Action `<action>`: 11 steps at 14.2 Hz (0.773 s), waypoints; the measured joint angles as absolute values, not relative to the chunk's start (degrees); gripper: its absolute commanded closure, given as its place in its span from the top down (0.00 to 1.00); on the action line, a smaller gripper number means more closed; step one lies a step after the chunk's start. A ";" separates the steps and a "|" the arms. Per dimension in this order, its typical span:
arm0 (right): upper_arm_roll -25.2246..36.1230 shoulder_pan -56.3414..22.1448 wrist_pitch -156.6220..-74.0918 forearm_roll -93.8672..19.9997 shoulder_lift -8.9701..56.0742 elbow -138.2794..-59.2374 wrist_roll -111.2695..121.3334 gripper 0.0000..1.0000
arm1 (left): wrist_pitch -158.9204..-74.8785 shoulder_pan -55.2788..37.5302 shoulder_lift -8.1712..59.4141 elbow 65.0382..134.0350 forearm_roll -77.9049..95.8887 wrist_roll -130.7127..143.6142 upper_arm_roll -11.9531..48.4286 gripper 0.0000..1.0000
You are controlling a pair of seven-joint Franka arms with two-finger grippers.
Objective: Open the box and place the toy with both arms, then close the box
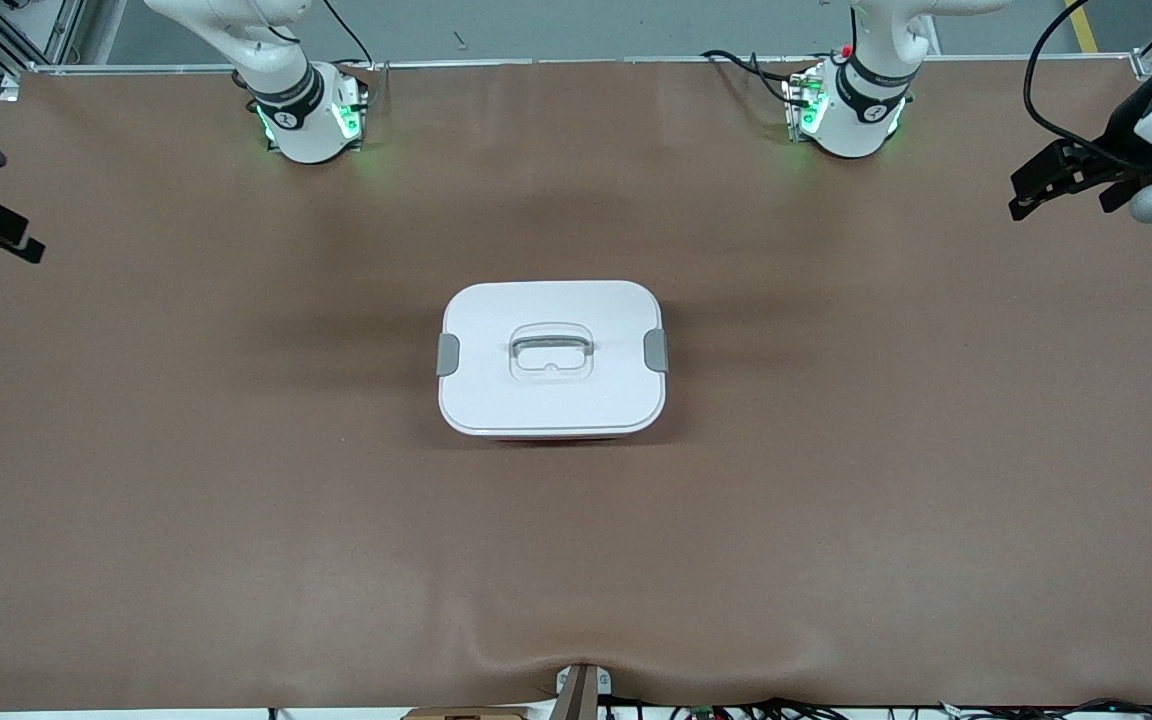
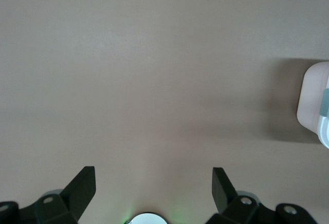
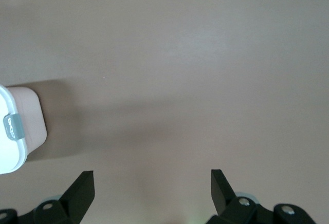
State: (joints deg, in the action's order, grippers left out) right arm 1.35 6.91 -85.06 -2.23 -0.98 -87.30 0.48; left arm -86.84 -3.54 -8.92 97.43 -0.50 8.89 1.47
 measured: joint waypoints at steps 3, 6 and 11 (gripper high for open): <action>0.98 6.99 -84.37 -2.23 -0.98 -86.80 0.45 1.00 | -86.70 -3.54 -8.59 97.17 -0.50 8.89 1.46 1.00; 0.57 6.93 -84.34 -2.23 -0.96 -86.80 0.45 1.00 | -85.72 -3.48 -8.52 95.93 -0.50 8.89 1.42 1.00; 0.51 6.87 -84.33 -2.03 -0.96 -86.78 0.45 1.00 | -85.27 -3.41 -8.49 95.35 -0.50 8.89 1.22 1.00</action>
